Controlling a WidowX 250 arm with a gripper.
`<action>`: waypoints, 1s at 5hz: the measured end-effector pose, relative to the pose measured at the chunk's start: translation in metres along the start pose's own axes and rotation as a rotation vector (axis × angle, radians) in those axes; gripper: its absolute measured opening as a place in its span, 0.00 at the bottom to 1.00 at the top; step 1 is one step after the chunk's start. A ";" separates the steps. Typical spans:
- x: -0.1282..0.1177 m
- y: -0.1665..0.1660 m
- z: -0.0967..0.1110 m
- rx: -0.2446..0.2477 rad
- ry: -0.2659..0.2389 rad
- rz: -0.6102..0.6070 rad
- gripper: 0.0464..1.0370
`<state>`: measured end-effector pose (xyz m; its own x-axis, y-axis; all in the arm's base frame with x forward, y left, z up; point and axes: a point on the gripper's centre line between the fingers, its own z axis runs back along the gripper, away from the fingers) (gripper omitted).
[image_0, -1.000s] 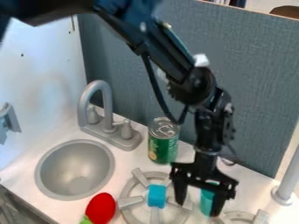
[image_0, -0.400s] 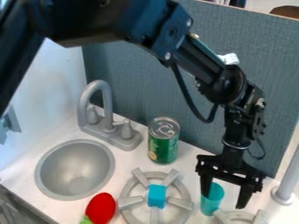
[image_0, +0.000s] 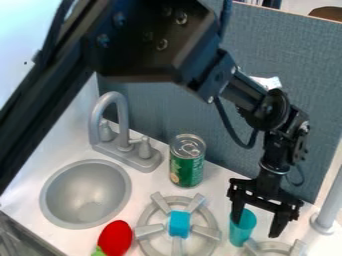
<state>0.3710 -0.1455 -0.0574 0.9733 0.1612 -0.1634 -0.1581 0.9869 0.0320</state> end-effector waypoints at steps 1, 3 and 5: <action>0.005 -0.001 0.001 0.003 -0.014 0.004 0.96; 0.007 -0.003 0.002 -0.004 -0.019 0.018 0.96; 0.012 -0.006 -0.014 -0.002 -0.004 0.029 0.96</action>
<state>0.3817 -0.1494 -0.0734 0.9690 0.1895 -0.1585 -0.1864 0.9819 0.0343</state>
